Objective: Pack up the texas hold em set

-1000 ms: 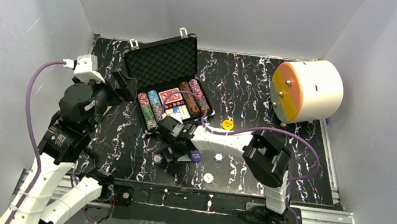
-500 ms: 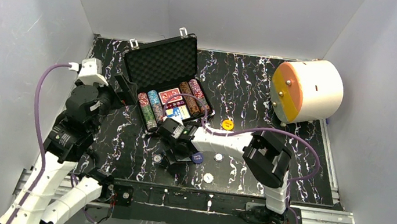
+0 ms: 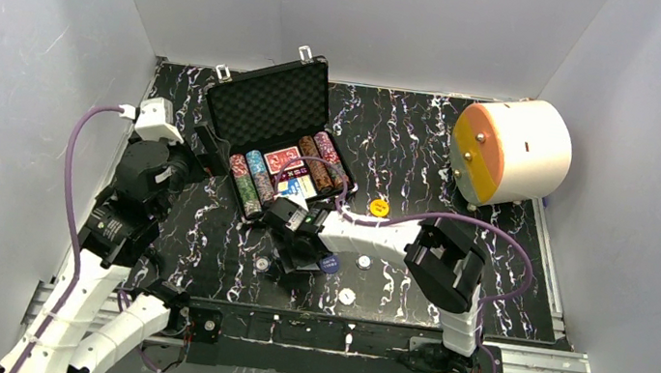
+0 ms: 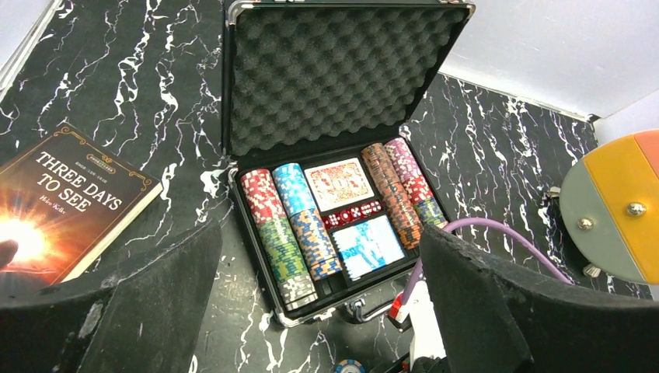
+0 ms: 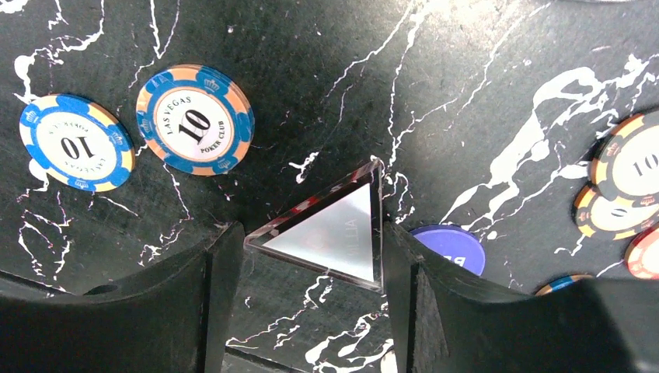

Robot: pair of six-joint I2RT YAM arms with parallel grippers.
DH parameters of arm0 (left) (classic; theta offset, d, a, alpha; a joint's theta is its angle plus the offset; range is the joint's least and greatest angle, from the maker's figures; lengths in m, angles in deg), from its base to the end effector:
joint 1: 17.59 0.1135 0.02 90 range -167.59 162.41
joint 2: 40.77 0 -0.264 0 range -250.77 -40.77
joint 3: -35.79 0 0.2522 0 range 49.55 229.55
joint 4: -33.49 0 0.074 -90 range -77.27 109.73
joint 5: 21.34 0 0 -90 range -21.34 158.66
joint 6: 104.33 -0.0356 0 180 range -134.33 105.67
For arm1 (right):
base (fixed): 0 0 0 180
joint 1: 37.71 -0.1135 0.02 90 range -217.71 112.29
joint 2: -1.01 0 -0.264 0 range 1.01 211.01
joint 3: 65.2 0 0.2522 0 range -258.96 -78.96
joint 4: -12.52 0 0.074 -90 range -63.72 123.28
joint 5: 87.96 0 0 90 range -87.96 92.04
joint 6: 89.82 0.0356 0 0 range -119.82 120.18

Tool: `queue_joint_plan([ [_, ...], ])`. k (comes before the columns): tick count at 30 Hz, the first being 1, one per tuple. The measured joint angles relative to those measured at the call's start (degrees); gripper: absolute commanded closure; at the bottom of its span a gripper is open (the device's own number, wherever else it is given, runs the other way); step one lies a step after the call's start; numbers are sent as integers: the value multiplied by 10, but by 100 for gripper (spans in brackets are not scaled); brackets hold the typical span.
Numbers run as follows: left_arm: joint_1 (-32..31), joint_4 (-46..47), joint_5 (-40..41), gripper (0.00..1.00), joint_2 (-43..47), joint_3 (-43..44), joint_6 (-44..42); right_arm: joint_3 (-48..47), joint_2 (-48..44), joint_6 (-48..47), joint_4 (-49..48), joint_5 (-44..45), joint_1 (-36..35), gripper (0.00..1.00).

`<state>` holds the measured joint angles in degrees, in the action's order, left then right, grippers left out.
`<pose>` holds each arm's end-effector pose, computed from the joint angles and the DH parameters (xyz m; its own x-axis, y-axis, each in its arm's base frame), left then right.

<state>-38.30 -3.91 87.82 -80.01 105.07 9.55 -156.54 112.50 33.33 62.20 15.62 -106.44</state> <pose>0.1356 -0.0388 0.3930 -0.1215 -0.3629 -0.9239 -0.0215 0.9315 -0.3630 0.1496 0.3613 0.1703 -0.7644 -0.4983 -0.4092 -0.5476 0.8367 0.0040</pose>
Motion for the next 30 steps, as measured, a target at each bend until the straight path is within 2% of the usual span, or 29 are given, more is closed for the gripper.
queue_joint_plan([
  [9, 0, -10, 29, 2, -11, 3, 8, -2, -8, 23, 3, 34, -2, 43],
  [16, 0, -20, 60, 2, -3, 25, 8, -9, -69, 16, -29, 79, 3, 42],
  [22, 0, -26, 86, 2, 13, 56, -1, -91, -57, -20, -57, 83, 50, 41],
  [30, 0, -34, 97, 2, 39, 67, -14, -267, 74, -110, -106, 76, 120, 41],
])
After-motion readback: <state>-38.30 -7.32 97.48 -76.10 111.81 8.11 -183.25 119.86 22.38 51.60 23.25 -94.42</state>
